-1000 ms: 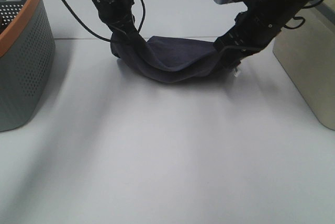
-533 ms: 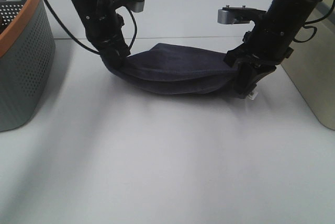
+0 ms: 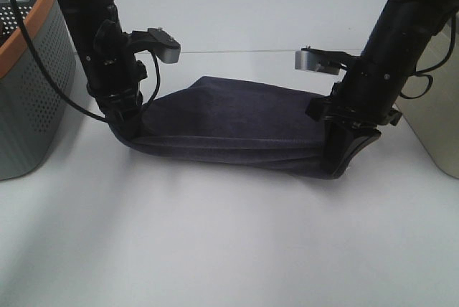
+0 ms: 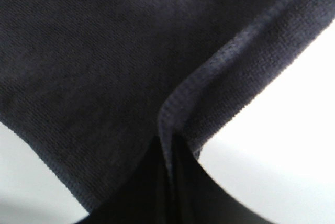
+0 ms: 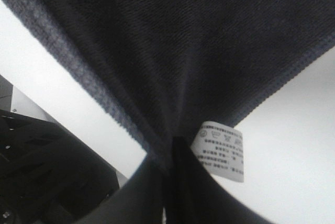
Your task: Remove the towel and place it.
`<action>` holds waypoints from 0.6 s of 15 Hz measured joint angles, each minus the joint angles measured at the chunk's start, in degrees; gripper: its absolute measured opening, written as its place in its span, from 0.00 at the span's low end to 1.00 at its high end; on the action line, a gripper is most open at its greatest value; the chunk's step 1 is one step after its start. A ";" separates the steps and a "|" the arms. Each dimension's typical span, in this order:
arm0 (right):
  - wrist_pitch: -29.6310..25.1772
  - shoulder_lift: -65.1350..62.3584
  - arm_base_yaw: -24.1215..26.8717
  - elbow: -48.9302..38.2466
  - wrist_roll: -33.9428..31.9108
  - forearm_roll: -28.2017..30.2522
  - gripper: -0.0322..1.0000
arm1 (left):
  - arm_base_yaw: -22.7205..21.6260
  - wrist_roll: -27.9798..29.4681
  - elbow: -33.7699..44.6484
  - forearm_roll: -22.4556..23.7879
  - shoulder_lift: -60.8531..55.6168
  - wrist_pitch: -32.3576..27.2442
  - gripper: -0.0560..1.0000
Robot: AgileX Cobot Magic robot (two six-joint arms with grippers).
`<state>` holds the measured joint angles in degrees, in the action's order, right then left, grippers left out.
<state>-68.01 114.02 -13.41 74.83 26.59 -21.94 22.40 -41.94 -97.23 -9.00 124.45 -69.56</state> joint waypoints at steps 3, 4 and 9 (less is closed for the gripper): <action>0.11 0.00 0.00 -1.32 -0.06 -0.69 0.11 | 0.00 -0.34 0.11 0.11 0.00 0.00 0.05; 0.29 0.00 0.00 -1.43 -0.06 -0.86 0.15 | 0.00 -0.40 0.23 0.17 0.00 0.00 0.05; 0.92 0.00 0.00 -1.55 -2.98 -1.66 0.55 | 0.00 -1.60 0.23 0.17 -0.06 0.00 0.24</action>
<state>-67.09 114.02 -13.41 73.28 23.61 -23.61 22.40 -43.54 -97.00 -8.82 124.39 -69.56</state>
